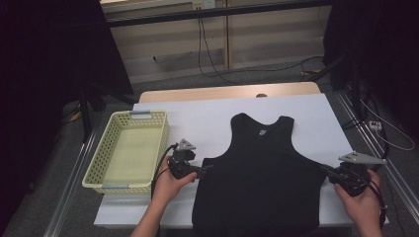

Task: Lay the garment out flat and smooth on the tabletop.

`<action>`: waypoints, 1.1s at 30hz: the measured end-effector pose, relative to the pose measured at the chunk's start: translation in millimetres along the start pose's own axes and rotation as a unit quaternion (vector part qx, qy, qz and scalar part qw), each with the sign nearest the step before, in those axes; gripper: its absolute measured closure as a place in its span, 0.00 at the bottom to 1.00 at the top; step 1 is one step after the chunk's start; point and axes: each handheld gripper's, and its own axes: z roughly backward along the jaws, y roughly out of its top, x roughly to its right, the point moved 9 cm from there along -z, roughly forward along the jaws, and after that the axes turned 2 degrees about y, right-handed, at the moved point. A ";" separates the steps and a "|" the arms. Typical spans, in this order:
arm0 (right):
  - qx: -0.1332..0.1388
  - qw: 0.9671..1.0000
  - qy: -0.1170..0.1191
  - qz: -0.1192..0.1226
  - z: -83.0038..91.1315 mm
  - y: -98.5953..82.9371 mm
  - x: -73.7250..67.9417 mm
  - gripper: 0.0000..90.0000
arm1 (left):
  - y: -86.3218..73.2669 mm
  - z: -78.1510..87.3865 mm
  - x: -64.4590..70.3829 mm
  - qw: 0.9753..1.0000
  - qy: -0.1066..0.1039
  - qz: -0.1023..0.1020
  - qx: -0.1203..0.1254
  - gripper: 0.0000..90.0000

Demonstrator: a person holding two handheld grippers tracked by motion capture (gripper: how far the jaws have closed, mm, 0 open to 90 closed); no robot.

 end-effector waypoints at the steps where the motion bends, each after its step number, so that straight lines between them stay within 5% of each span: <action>1: -0.006 1.000 -0.004 0.001 -1.5 -2.1 3.1 0.97 | -0.1 0.3 -0.3 1.000 0.000 0.000 0.000 0.18; 7: -0.013 1.000 -0.015 0.011 -0.5 -5.5 2.7 0.97 | -1.3 1.0 -0.4 1.000 -0.004 0.003 0.000 0.21; 11: -0.005 1.000 0.017 0.023 -5.9 -4.2 -9.4 0.93 | -2.3 -3.7 2.8 1.000 -0.008 -0.005 -0.005 0.22; 16: 0.003 0.999 0.028 0.019 -14.0 1.3 -16.7 0.73 | -0.3 -5.6 1.5 1.000 -0.004 -0.005 0.000 0.28; 20: 0.016 0.999 0.032 0.029 -17.3 8.7 -24.4 0.60 | 0.9 -9.9 -3.3 1.000 0.002 0.004 0.006 0.39; 26: 0.028 0.998 0.048 0.044 -22.2 16.9 -38.7 0.51 | -3.4 -16.9 -0.1 1.000 0.003 -0.008 -0.017 0.54; 28: 0.028 0.997 0.049 0.051 -23.4 18.1 -42.1 0.49 | -3.3 -18.1 0.1 0.999 0.022 -0.025 -0.021 0.56; 33: 0.020 0.997 0.053 0.050 -25.5 15.5 -43.9 0.47 | -3.2 -18.5 0.1 0.999 0.036 -0.022 -0.019 0.71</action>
